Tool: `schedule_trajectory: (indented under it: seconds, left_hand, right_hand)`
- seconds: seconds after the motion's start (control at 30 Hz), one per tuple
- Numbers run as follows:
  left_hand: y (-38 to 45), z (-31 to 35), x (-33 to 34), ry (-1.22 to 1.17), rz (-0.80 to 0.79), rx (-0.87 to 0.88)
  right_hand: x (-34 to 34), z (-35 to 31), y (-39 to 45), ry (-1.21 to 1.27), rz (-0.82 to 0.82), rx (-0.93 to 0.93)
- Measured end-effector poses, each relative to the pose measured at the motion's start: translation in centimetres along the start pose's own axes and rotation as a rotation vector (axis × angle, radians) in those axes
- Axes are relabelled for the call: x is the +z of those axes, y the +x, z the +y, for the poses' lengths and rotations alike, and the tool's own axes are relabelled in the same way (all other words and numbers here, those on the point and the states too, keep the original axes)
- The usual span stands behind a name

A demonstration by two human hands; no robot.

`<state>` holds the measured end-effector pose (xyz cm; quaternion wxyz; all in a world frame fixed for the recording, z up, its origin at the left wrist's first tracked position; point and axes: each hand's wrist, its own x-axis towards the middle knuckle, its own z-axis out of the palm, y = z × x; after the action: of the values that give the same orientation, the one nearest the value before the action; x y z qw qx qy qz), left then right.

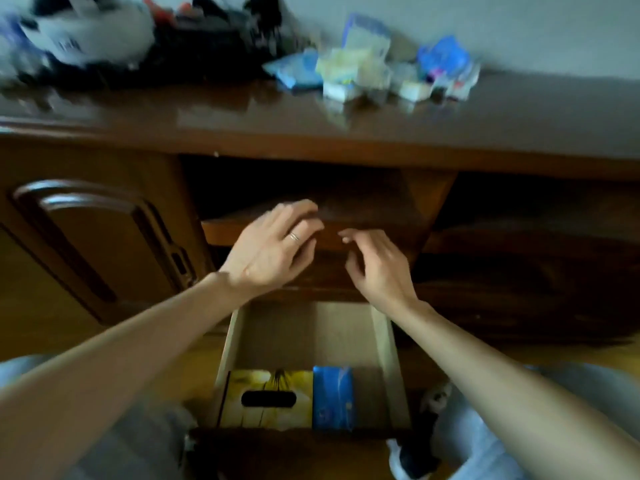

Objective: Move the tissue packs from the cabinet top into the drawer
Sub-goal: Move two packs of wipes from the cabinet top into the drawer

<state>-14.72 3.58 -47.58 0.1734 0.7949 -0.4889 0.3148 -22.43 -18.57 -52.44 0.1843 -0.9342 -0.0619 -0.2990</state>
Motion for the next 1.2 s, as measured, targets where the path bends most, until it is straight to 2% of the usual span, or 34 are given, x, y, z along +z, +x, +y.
schedule_trajectory:
  seconds: [0.07, 0.13, 0.2, 0.27, 0.33, 0.4, 0.43, 0.6, 0.63, 0.7, 0.8, 0.9, 0.97, 1.07, 1.2]
  left_hand:
    - [4.9, -1.7, -3.4, 0.059, 0.162, 0.076]
    - [9.6, -3.4, -5.5, 0.101, 0.241, 0.057]
    - [13.6, -5.2, -6.4, 0.086, 0.234, -0.047]
    - [16.8, -7.3, -6.0, 0.058, 0.129, -0.241]
    - [19.2, -9.9, -4.7, 0.036, -0.053, -0.436]
    - [20.8, -12.3, -2.9, 0.01, -0.209, -0.536]
    - [21.5, -13.4, -1.8, 0.003, -0.261, -0.554]
    - [24.1, -17.3, 3.4, -0.007, -0.463, -0.57]
    - [24.5, -17.9, 4.0, -0.015, -0.505, -0.572]
    - [24.9, -18.7, 5.0, -0.011, -0.533, -0.575]
    - [25.0, -19.0, 5.7, -0.004, -0.519, -0.575]
    - [25.1, -19.0, 5.9, 0.019, -0.493, -0.566]
    - [25.2, -19.0, 5.7, 0.014, -0.468, -0.563]
    - [24.9, -19.2, 5.6, 0.006, -0.411, -0.568]
    - [25.0, -18.9, 5.1, 0.016, -0.412, -0.577]
  right_hand:
    - [-3.4, -0.9, 4.1, -0.034, 0.186, -0.132]
    - [-6.1, -1.4, 8.3, -0.05, 0.248, -0.17]
    - [-8.2, -1.1, 12.6, -0.057, 0.263, -0.13]
    - [-9.5, 0.0, 16.8, -0.09, 0.189, -0.04]
    - [-9.8, 1.7, 20.4, -0.149, 0.023, 0.076]
    - [-9.2, 3.5, 23.8, -0.164, -0.115, 0.18]
    - [-8.8, 4.3, 25.4, -0.159, -0.12, 0.209]
    - [-7.0, 7.1, 35.1, -0.162, 0.24, 0.347]
    - [-6.6, 7.7, 37.1, -0.163, 0.272, 0.377]
    - [-5.9, 8.8, 40.9, -0.183, 0.212, 0.446]
    - [-4.5, 10.7, 45.1, -0.221, -0.03, 0.598]
    - [-2.3, 12.1, 46.6, -0.121, -0.188, 0.779]
    - [-0.3, 12.3, 46.5, -0.153, -0.109, 0.825]
    - [0.6, 11.3, 46.2, -0.149, 0.094, 0.811]
    - [-3.0, 9.5, 44.0, -0.079, 0.317, 0.559]
